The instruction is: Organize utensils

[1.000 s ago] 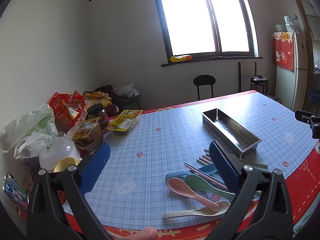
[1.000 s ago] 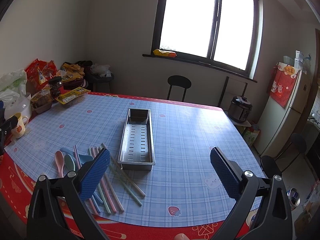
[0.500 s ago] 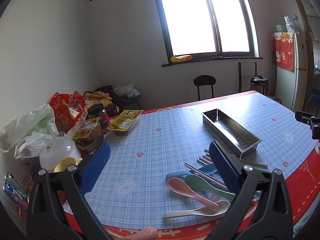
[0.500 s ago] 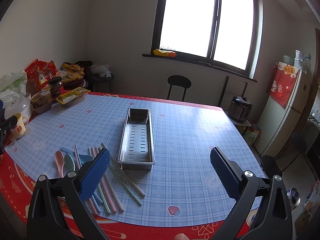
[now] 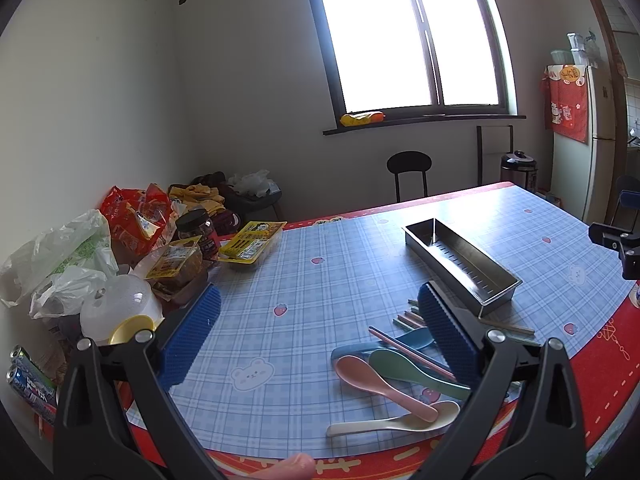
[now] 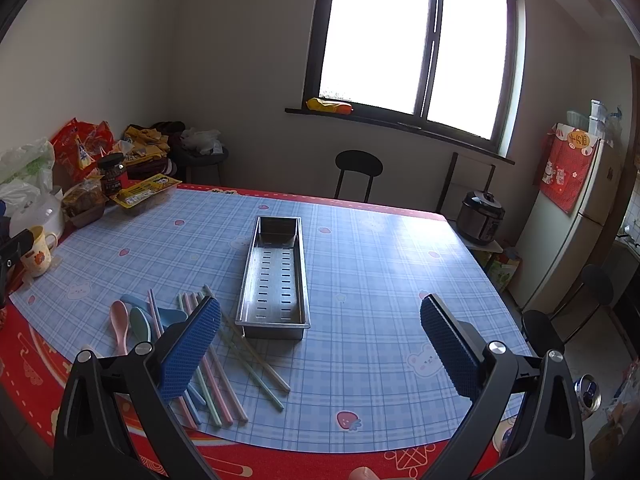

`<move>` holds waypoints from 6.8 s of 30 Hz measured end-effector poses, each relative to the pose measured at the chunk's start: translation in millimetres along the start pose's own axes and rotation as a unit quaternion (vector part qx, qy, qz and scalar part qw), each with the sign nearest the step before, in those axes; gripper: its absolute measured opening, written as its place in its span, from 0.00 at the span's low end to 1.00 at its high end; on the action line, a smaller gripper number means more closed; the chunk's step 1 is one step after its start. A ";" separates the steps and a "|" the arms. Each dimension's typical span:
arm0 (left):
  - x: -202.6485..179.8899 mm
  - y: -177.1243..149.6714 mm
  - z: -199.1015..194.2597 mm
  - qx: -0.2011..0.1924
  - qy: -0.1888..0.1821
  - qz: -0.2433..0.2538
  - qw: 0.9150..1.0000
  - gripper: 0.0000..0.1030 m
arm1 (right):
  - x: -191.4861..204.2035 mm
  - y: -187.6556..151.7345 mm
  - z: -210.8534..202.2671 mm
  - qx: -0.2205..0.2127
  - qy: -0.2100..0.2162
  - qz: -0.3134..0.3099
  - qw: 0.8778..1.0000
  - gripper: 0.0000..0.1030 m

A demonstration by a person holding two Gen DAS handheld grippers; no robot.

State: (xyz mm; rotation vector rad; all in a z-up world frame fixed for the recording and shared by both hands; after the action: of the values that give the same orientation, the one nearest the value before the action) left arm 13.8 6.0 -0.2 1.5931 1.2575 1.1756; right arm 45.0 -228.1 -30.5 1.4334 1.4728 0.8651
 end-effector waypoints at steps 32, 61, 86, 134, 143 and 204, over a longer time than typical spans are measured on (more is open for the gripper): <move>24.4 -103.9 39.4 0.137 -0.036 -0.057 0.988 0.94 | 83.5 -77.3 72.5 0.088 0.163 -0.049 0.981 0.95; -18.7 -137.6 86.8 0.190 -0.122 -0.109 0.968 0.40 | 133.7 -103.0 128.7 0.160 0.326 -0.011 0.931 0.09; -29.7 -143.1 101.7 0.211 -0.128 -0.111 0.963 0.40 | 145.8 -108.4 142.6 0.162 0.349 -0.025 0.923 0.09; -31.6 -156.0 120.0 0.229 -0.116 -0.142 0.956 0.11 | 129.1 -108.7 141.8 0.152 0.365 0.026 0.918 0.06; -3.3 -156.0 104.2 0.159 -0.109 -0.211 0.958 0.11 | 119.5 -105.3 138.4 0.132 0.374 0.049 0.916 0.06; -162.8 -31.7 369.3 0.243 -0.201 -0.319 0.894 0.11 | -9.0 -54.5 279.0 0.122 0.203 0.214 0.948 0.06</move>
State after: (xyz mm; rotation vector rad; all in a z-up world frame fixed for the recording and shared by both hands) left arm 346.9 -157.0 -162.5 1.4625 1.6773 0.1067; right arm 281.8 -268.5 -182.8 1.8858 1.6358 1.3460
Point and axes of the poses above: each gripper's, at about its wrist camera, not at the fingertips, and z roughly the way its jaws point, x to its left, y to its top, the point moved 2 cm from there along z, roughly the way its jaws point, and after that the axes turned 8 degrees about -x, right-handed, at the moved point
